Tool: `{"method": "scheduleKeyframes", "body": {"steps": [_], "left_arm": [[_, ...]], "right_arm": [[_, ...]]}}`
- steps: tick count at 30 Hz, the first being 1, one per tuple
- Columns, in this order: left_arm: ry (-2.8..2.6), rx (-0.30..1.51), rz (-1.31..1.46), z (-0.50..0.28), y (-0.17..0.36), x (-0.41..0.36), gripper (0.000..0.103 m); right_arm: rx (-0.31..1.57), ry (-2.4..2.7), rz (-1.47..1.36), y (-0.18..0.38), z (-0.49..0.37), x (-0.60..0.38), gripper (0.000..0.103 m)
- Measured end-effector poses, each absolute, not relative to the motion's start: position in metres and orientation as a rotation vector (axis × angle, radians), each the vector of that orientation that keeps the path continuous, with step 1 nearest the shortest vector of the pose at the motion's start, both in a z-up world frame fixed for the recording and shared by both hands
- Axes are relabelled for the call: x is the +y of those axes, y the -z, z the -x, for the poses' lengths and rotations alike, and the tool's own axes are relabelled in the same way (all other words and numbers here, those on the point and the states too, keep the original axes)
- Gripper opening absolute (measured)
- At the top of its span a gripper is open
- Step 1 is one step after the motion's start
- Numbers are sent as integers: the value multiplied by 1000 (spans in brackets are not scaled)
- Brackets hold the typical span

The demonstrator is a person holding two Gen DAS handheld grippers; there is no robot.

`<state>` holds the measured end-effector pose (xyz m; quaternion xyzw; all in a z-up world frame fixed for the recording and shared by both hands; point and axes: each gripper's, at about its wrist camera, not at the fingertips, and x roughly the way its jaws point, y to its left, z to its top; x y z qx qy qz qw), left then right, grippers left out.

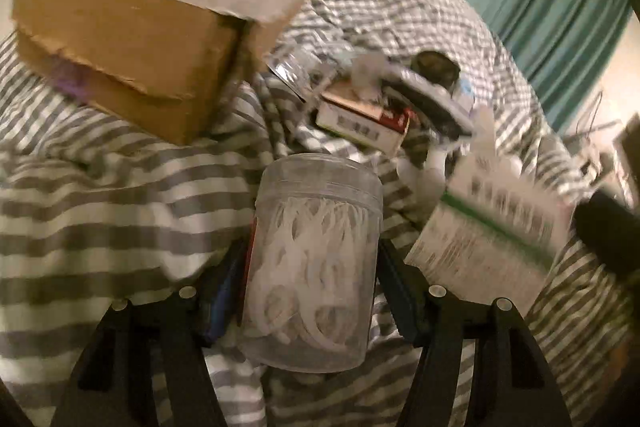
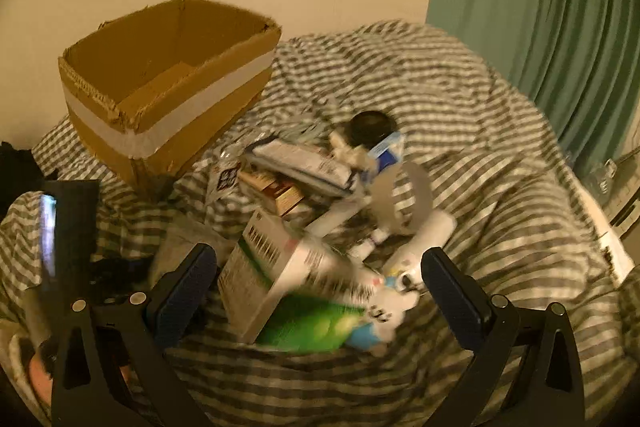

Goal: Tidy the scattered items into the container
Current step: 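Grasp the clear floss-pick jar with left gripper while right grasps green medicine box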

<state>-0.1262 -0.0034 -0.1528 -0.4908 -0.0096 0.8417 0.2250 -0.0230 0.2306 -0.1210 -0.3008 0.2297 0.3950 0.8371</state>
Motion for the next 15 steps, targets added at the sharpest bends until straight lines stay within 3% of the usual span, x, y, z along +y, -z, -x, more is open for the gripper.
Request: {"method": "scheduleKeyframes", "body": {"steps": [11, 15], "left_arm": [[-2481, 4, 1271, 141, 127, -24, 65], [-2503, -8, 1269, 139, 117, -35, 65]], "right_arm": [[761, -844, 549, 162, -3, 220, 103], [769, -891, 582, 171, 9, 222, 103]]}}
